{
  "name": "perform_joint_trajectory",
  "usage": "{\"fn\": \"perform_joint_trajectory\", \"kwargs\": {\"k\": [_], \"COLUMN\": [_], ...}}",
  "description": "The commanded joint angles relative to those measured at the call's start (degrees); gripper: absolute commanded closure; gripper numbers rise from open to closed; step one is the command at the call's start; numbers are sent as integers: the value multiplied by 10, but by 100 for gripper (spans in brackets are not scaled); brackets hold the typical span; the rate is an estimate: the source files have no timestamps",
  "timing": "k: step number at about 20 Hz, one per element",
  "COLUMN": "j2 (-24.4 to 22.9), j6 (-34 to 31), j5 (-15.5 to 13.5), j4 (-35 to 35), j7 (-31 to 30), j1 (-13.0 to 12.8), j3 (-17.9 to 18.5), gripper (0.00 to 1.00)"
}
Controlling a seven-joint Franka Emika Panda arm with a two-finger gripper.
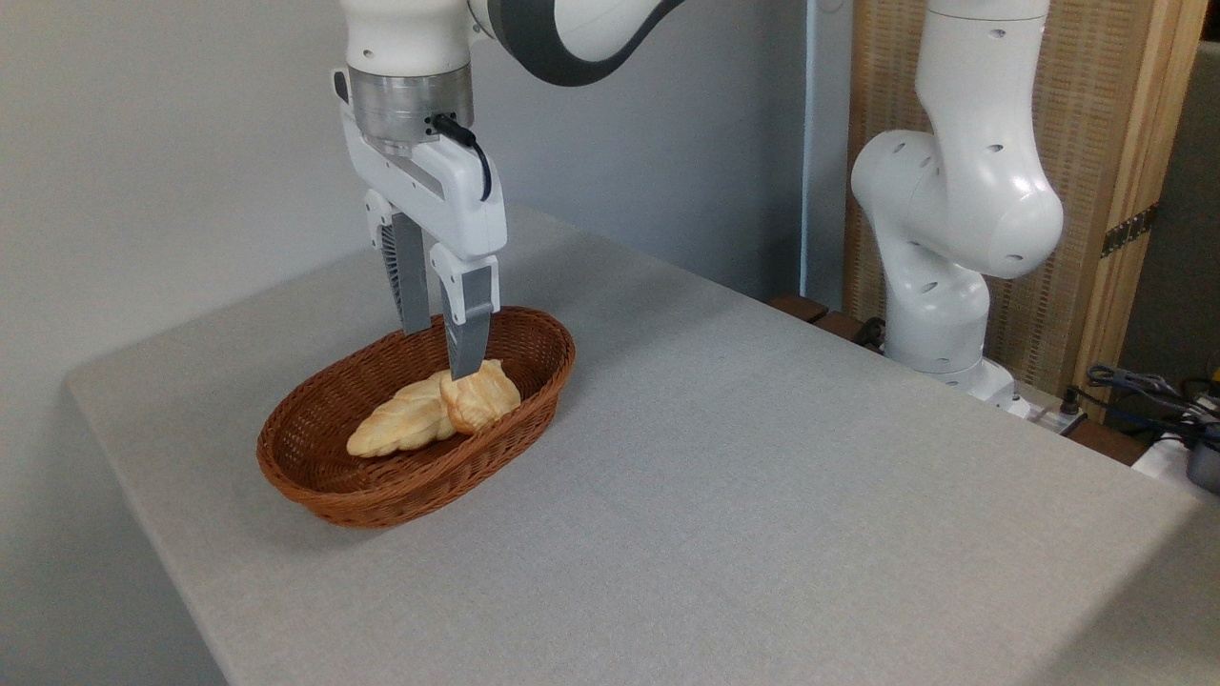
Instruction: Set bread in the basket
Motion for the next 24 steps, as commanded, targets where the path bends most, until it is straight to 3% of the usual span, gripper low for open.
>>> {"fn": "perform_joint_trajectory", "kwargs": {"k": [1, 3, 5, 7, 9, 11, 15, 16, 18, 19, 24], "j2": [-1, -3, 1, 7, 23, 43, 60, 69, 70, 70, 66], "j6": [7, -12, -91, -151, -175, -225, -228, -228, -227, -227, -222], "j5": [-5, -1, -1, -1, 0, -2, -1, 2, 39, 45, 42], "j4": [4, 25, 79, 89, 138, 184, 208, 213, 213, 213, 213], "j7": [-3, -4, -3, 0, 1, 8, 24, 23, 24, 22, 24], "j1": [-7, -7, -7, -6, 1, 25, 27, 29, 68, 71, 71], "j3": [15, 30, 54, 70, 72, 72, 67, 54, -1, -7, 7], "gripper": [0, 0, 0, 0, 0, 0, 0, 0, 0, 0, 0]}}
